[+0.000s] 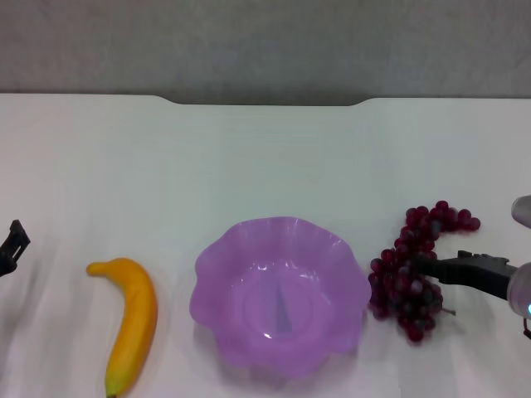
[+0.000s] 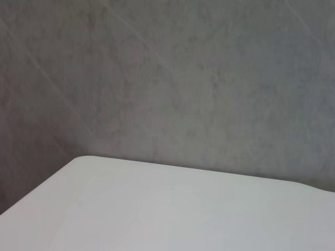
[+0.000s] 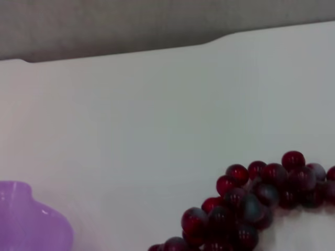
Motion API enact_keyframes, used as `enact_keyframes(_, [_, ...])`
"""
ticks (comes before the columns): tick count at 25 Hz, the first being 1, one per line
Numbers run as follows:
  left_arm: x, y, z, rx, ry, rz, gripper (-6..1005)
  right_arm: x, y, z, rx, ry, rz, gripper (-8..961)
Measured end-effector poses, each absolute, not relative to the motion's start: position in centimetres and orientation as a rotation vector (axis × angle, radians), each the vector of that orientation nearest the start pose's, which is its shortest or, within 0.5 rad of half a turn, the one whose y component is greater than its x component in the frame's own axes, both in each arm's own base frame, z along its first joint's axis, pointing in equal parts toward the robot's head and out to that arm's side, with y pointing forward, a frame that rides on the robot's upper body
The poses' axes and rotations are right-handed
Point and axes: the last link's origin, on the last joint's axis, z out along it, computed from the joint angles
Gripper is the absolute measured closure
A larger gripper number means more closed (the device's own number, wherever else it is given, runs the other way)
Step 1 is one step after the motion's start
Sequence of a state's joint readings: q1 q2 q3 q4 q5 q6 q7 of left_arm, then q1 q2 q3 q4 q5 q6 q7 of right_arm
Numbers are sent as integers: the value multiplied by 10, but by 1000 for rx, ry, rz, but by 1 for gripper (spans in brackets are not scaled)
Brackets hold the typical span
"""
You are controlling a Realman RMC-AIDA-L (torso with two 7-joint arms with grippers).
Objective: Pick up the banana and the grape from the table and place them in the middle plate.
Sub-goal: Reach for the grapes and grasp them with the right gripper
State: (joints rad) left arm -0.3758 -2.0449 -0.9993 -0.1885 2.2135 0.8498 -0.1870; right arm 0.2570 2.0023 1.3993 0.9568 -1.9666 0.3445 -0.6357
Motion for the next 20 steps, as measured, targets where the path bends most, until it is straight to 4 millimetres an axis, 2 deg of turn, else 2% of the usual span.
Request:
enact_keyframes(7, [-398, 317, -1, -1403, -913, -482, 109, 307, 356, -46, -1986, 1194, 218, 77])
enact_keyframes(17, [-397, 318, -1, -1403, -912, -484, 109, 304, 359, -48, -1989, 1150, 212, 254])
enact_keyframes(20, [-397, 318, -1, -1403, -912, -485, 109, 306, 358, -48, -1990, 1129, 200, 376])
